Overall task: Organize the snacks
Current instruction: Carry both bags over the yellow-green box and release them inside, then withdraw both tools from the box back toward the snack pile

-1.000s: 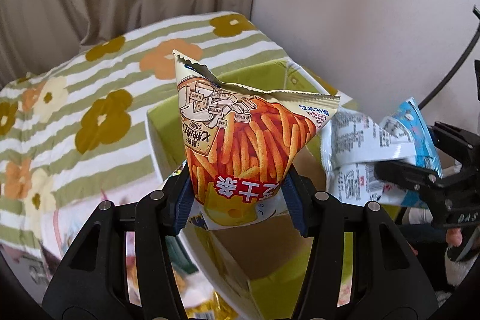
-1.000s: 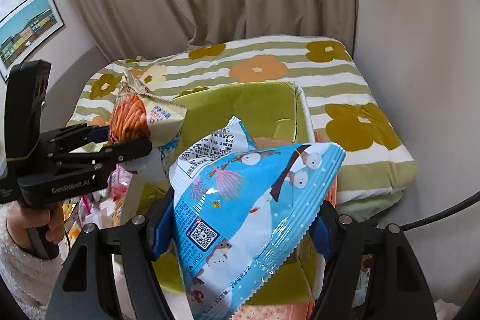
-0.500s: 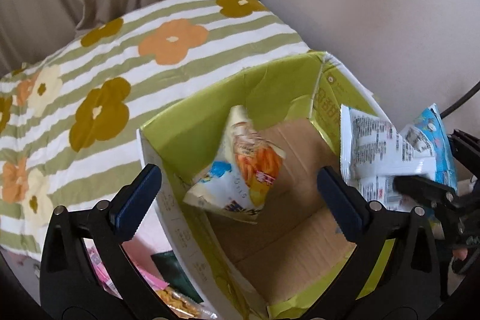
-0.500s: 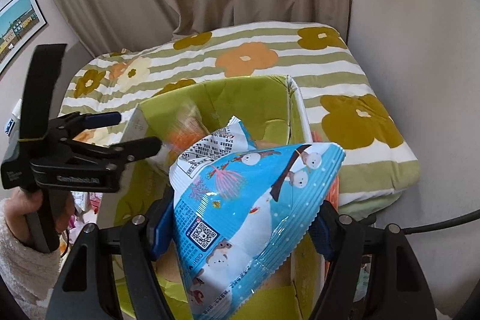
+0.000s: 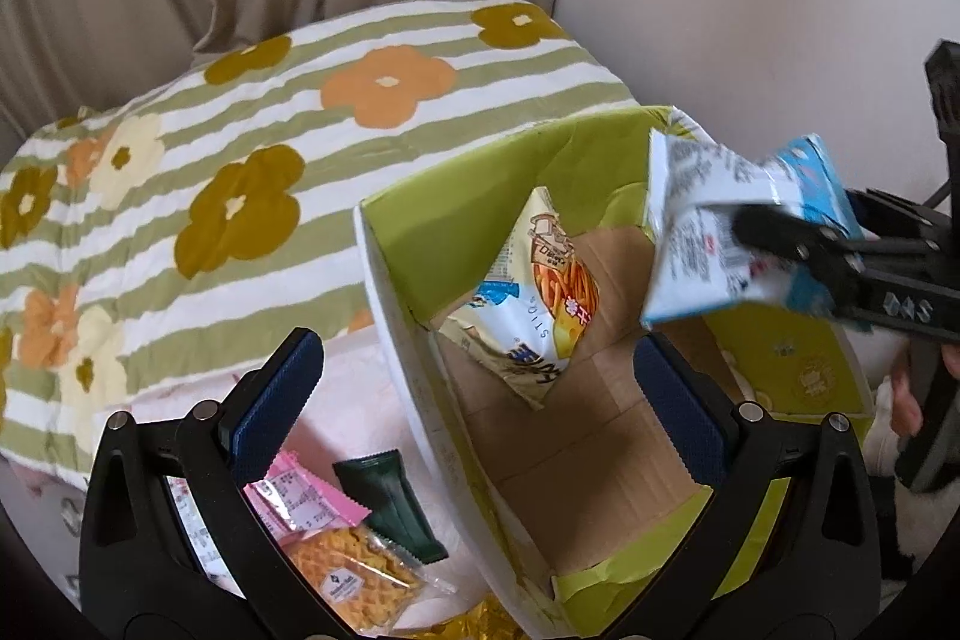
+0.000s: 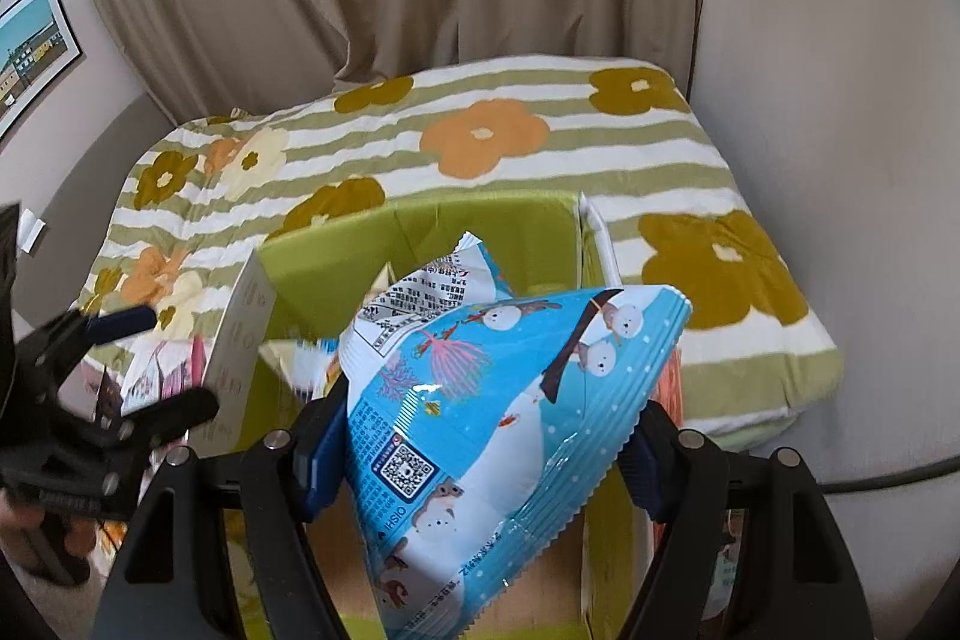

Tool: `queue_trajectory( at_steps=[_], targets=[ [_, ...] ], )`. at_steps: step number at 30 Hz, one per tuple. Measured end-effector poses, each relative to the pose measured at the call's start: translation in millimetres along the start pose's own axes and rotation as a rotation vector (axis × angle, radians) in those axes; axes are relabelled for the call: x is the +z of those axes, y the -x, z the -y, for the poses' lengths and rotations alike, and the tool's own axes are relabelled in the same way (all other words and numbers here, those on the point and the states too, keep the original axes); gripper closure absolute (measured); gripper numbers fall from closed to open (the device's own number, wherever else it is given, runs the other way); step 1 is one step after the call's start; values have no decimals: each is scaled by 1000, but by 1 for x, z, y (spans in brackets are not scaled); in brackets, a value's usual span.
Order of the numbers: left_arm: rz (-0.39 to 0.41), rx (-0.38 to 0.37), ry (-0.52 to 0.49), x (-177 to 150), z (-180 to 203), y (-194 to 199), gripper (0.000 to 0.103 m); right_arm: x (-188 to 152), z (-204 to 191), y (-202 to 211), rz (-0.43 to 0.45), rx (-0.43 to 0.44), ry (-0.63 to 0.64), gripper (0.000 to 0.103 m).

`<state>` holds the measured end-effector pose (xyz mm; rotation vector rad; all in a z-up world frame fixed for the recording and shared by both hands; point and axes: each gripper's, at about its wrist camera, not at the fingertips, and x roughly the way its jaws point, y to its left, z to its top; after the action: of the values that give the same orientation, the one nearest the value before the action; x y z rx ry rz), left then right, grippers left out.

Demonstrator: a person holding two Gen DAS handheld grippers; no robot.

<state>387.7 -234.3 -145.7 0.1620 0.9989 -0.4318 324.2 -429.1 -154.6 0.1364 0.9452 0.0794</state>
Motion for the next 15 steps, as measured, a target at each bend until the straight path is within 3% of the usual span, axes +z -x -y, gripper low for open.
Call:
queue_trajectory(
  at_steps=[2, 5, 8, 15],
  targets=[
    [-3, 8, 11, -1, -3, 1, 1, 5, 1, -6, 7, -12, -11, 30],
    [-2, 13, 26, -4, -6, 4, 1, 8, 7, -12, 40, 9, -63, 0],
    [-1, 17, 38, -8, -7, 9, 1, 4, 11, -7, 54, 22, -96, 0],
    [15, 25, 55, -14, -2, 23, 1, -10, 9, 11, 47, -32, -44, 1]
  ],
)
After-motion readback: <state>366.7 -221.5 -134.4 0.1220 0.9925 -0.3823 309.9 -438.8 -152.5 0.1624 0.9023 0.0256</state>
